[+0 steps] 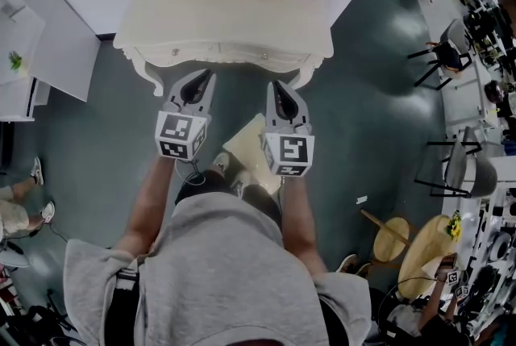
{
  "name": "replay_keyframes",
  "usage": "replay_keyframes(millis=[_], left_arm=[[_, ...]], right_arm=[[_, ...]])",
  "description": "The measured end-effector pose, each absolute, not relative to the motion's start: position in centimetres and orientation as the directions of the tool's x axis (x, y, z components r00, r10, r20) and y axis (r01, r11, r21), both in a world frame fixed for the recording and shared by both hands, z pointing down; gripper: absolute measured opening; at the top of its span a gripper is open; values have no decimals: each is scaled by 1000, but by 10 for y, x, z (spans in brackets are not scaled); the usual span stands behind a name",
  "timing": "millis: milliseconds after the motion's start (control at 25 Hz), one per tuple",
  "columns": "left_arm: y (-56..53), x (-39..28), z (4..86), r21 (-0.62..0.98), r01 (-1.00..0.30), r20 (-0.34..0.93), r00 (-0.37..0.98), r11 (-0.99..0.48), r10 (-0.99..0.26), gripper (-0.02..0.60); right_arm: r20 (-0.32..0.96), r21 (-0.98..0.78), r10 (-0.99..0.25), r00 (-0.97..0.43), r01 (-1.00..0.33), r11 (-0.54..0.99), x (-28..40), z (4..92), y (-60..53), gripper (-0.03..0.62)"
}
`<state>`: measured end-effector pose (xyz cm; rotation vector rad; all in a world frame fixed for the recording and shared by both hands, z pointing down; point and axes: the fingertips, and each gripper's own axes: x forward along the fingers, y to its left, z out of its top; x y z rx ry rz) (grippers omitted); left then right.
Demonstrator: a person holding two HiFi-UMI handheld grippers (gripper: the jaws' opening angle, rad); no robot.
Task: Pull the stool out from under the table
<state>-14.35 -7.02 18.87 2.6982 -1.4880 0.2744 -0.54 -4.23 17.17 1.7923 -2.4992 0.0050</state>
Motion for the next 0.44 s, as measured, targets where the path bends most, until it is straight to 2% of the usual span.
replay_keyframes(millis=[440], left_arm=[[-73,-141,189,-44,-846,178,516,-531,-838,34]], right_arm=[[52,33,-948,-315,-948,317,1,172,-45,21]])
